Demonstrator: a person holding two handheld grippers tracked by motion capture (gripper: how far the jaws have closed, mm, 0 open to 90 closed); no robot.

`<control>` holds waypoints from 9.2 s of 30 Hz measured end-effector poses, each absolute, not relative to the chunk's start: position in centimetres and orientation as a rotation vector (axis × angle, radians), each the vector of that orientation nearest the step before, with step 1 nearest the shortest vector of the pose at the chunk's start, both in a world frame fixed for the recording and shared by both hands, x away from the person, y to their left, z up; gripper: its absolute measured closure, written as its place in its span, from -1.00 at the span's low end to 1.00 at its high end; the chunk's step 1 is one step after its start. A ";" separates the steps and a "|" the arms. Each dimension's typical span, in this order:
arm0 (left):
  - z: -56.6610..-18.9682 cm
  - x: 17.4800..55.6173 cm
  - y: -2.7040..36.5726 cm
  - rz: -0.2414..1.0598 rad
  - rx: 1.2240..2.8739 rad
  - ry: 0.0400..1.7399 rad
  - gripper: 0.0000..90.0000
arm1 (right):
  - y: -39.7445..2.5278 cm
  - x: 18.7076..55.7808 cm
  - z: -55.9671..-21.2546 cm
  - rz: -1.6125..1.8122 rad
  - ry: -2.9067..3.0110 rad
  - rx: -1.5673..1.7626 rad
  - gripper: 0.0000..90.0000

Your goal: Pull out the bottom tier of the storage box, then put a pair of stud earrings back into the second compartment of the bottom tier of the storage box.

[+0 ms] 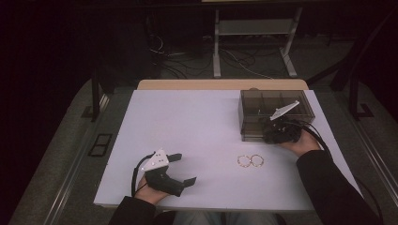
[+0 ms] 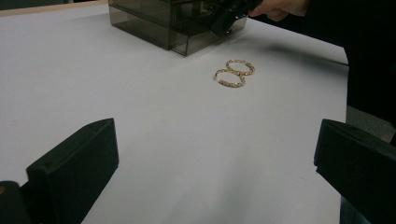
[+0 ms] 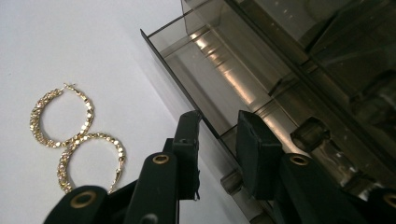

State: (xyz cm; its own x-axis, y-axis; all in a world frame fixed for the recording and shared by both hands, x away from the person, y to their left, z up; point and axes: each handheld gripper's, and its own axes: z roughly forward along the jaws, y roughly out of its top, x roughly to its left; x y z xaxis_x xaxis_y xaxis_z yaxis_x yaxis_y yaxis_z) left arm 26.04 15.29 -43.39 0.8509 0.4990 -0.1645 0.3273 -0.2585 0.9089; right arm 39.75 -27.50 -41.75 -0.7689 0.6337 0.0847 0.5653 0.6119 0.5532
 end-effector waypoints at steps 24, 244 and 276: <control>-43.4 26.0 15.2 0.186 1.880 0.614 -1.00 | -27.7 38.8 -41.8 0.795 2.783 0.967 0.53; -43.2 26.0 16.3 0.175 1.822 0.647 -1.00 | -18.8 32.5 -43.4 0.846 2.851 0.756 0.89; -43.2 26.1 16.4 0.173 1.824 0.648 -1.00 | -21.7 33.1 -40.7 1.235 2.852 1.006 0.89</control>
